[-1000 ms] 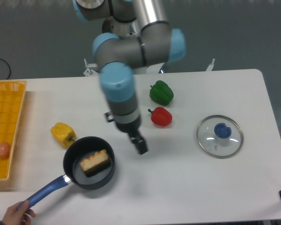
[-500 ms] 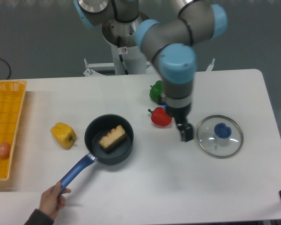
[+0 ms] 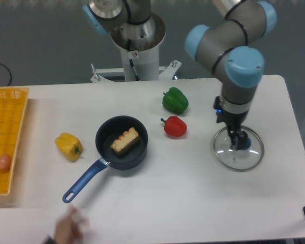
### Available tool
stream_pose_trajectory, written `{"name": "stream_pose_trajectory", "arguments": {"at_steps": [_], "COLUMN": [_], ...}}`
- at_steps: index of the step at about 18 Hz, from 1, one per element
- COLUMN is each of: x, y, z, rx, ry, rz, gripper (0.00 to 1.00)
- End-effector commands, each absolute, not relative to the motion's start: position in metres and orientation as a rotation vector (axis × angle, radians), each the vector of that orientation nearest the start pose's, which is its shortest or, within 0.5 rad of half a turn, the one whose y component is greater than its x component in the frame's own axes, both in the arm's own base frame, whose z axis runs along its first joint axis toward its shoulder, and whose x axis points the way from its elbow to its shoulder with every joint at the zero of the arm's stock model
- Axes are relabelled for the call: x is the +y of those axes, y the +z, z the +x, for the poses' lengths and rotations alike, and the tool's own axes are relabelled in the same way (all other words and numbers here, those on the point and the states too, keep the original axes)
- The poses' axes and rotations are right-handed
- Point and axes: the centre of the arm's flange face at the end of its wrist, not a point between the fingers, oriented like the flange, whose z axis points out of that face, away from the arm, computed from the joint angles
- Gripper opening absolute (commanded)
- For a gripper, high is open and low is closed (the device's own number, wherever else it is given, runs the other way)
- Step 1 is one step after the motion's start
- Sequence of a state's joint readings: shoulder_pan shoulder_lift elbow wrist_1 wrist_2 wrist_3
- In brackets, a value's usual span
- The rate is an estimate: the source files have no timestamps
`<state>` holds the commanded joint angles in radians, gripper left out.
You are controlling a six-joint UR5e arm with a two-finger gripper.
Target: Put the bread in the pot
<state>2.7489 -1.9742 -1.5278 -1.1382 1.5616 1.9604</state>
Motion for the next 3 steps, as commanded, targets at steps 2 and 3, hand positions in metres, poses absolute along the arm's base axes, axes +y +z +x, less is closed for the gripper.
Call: {"name": "stream_pose_trajectory", "arguments": {"at_steps": [2,3], "x": [0.3691,0.3692], "y": [0.3188,0.3184], "z": [-0.5426,-0.5425], "rx": [1.191,1.191], "ry": [0.113,0.115], "rz": [-2.893,-2.892], "gripper": [1.00,1.00]}}
